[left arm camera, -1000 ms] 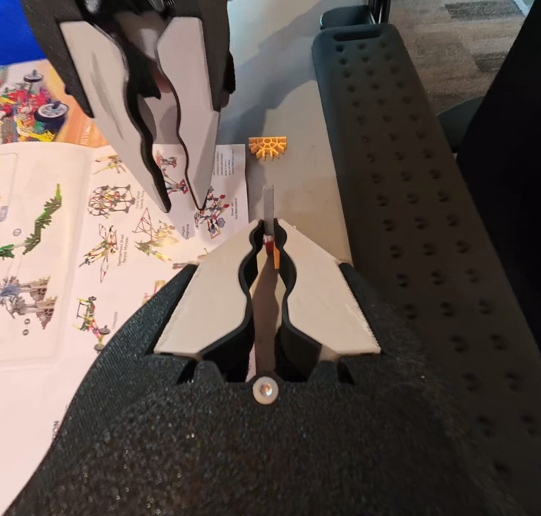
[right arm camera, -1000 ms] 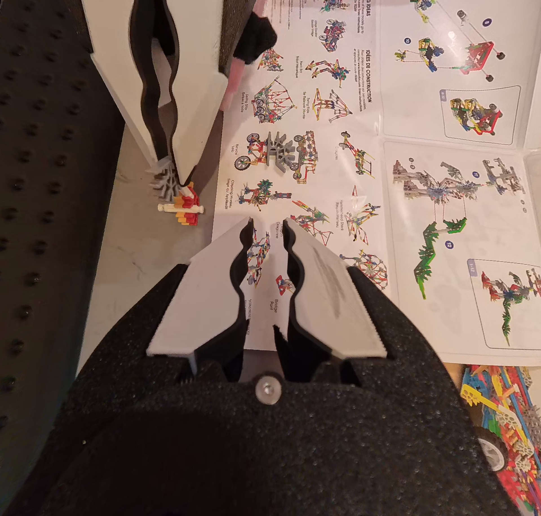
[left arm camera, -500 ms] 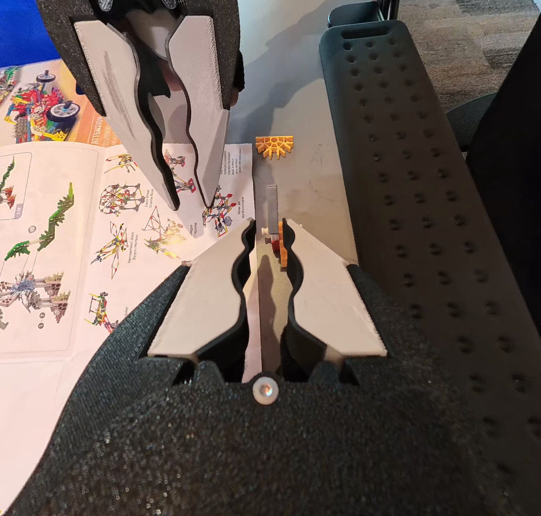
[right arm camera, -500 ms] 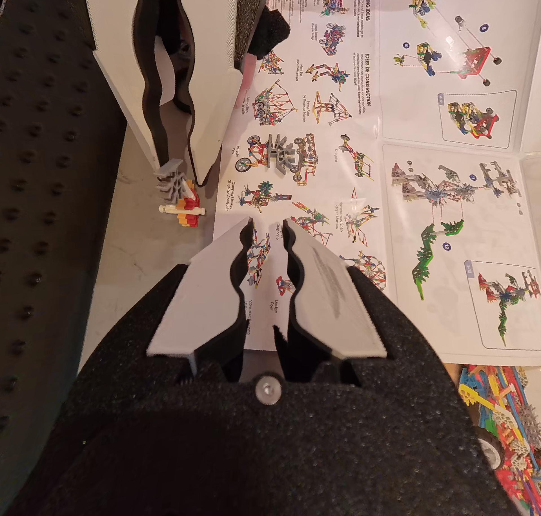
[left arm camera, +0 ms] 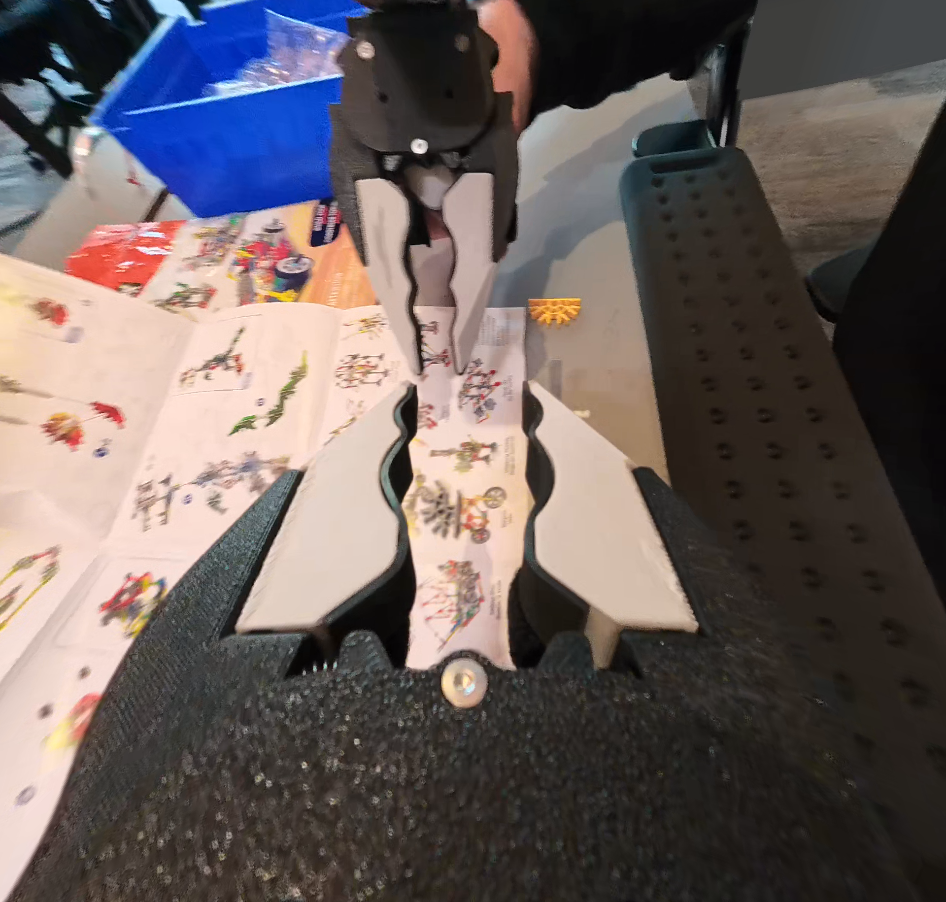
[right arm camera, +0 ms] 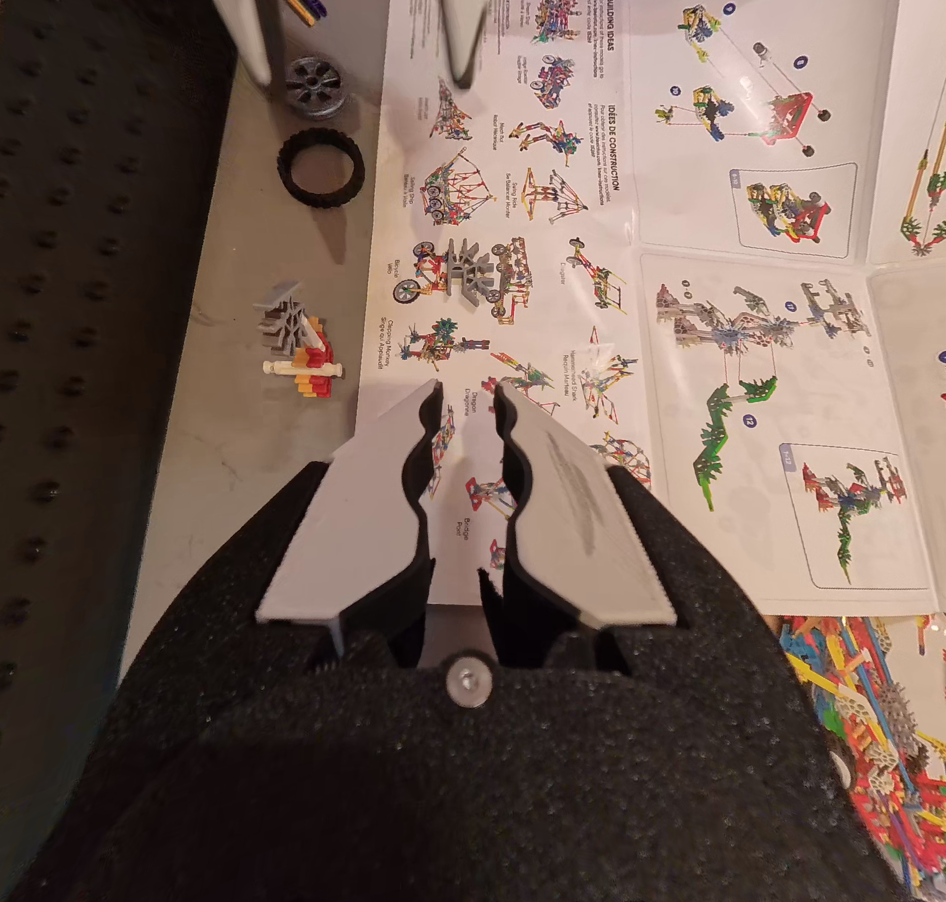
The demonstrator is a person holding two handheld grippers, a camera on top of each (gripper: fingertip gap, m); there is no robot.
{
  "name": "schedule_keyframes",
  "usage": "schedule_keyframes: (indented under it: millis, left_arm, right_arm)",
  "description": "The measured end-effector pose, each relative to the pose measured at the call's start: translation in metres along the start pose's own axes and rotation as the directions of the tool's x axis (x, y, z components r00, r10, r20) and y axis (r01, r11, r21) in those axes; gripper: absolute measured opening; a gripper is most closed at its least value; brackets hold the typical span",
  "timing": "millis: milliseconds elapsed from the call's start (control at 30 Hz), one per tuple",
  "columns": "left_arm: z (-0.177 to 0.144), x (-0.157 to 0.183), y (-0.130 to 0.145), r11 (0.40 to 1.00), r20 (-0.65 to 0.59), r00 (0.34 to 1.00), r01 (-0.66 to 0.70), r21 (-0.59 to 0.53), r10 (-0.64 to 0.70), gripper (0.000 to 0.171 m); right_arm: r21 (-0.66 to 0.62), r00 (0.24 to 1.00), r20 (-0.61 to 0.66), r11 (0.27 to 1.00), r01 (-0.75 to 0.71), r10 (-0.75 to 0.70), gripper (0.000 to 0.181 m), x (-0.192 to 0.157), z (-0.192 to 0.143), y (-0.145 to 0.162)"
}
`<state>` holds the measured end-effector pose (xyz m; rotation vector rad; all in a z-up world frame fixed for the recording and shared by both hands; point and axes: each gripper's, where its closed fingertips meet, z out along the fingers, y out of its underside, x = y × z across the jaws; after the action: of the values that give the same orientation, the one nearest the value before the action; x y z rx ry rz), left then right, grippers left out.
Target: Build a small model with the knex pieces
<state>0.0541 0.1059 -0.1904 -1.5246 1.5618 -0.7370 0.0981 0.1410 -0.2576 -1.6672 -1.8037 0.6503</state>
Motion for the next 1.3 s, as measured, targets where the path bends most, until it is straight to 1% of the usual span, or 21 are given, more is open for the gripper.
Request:
schedule_keyframes:
  millis: [133, 267, 400, 500, 600, 700, 833, 867, 967, 1033, 1100, 1200, 1233, 1300]
  left_arm:
    - [-0.024, -0.029, -0.003, 1.000, 0.116, 0.993, 0.013, 0.027, -0.016, 0.038]
    - [-0.057, -0.064, -0.001, 0.999, 0.264, 0.964, 0.024, 0.034, -0.032, 0.038]
    - [-0.100, -0.100, 0.005, 0.996, 0.419, 0.904, 0.063, 0.060, -0.083, 0.037]
    - [-0.134, -0.125, 0.013, 0.994, 0.521, 0.846, 0.086, 0.074, -0.112, 0.035]
    - [-0.167, -0.148, 0.030, 0.993, 0.623, 0.774, 0.113, 0.035, -0.110, 0.032]
    - [-0.204, -0.171, 0.059, 0.984, 0.739, 0.668, 0.174, -0.044, -0.085, 0.029]
    - [-0.245, -0.186, 0.094, 0.953, 0.819, 0.568, 0.285, -0.106, -0.079, 0.024]
    - [-0.252, -0.187, 0.104, 0.939, 0.826, 0.557, 0.321, -0.123, -0.082, 0.024]
    - [-0.263, -0.183, 0.133, 0.891, 0.823, 0.559, 0.418, -0.174, -0.101, 0.024]
    - [-0.261, -0.177, 0.153, 0.846, 0.802, 0.582, 0.490, -0.212, -0.136, 0.023]
    - [-0.259, -0.173, 0.168, 0.812, 0.795, 0.591, 0.527, -0.250, -0.138, 0.020]
    - [-0.249, -0.160, 0.188, 0.749, 0.751, 0.642, 0.571, -0.335, -0.153, 0.020]
    - [-0.245, -0.153, 0.196, 0.717, 0.733, 0.659, 0.592, -0.368, -0.168, 0.021]
    - [-0.241, -0.141, 0.208, 0.672, 0.702, 0.692, 0.603, -0.430, -0.171, 0.021]
  right_arm:
    - [0.005, 1.000, -0.005, 1.000, 0.003, -0.002, 0.019, 0.001, -0.001, -0.001]
    - [0.004, 1.000, -0.005, 1.000, 0.004, -0.004, 0.019, 0.001, 0.000, -0.001]
    - [0.005, 1.000, -0.006, 1.000, 0.004, -0.004, 0.019, 0.001, 0.000, -0.001]
    - [0.007, 1.000, -0.008, 1.000, 0.005, -0.005, 0.019, 0.001, 0.000, -0.001]
    - [0.010, 1.000, -0.011, 1.000, 0.006, -0.006, 0.019, 0.001, -0.001, -0.002]
    - [0.012, 1.000, -0.011, 1.000, 0.007, -0.007, 0.019, 0.001, -0.001, -0.002]
    - [0.011, 1.000, -0.009, 1.000, 0.009, -0.009, 0.019, 0.000, -0.001, -0.003]
    - [0.010, 1.000, -0.008, 1.000, 0.008, -0.008, 0.019, 0.000, -0.001, -0.002]
    - [0.007, 1.000, -0.007, 1.000, 0.008, -0.008, 0.019, 0.000, 0.000, -0.001]
    - [0.003, 1.000, -0.006, 1.000, 0.008, -0.008, 0.019, 0.000, 0.001, -0.001]
    - [0.001, 1.000, -0.005, 1.000, 0.009, -0.009, 0.019, -0.001, 0.001, 0.000]
    - [-0.002, 1.000, -0.002, 1.000, 0.011, -0.011, 0.019, -0.001, 0.001, 0.000]
    - [-0.002, 1.000, -0.001, 1.000, 0.011, -0.011, 0.019, -0.002, 0.001, 0.000]
    - [-0.003, 1.000, 0.001, 1.000, 0.012, -0.012, 0.019, -0.002, 0.001, 0.001]
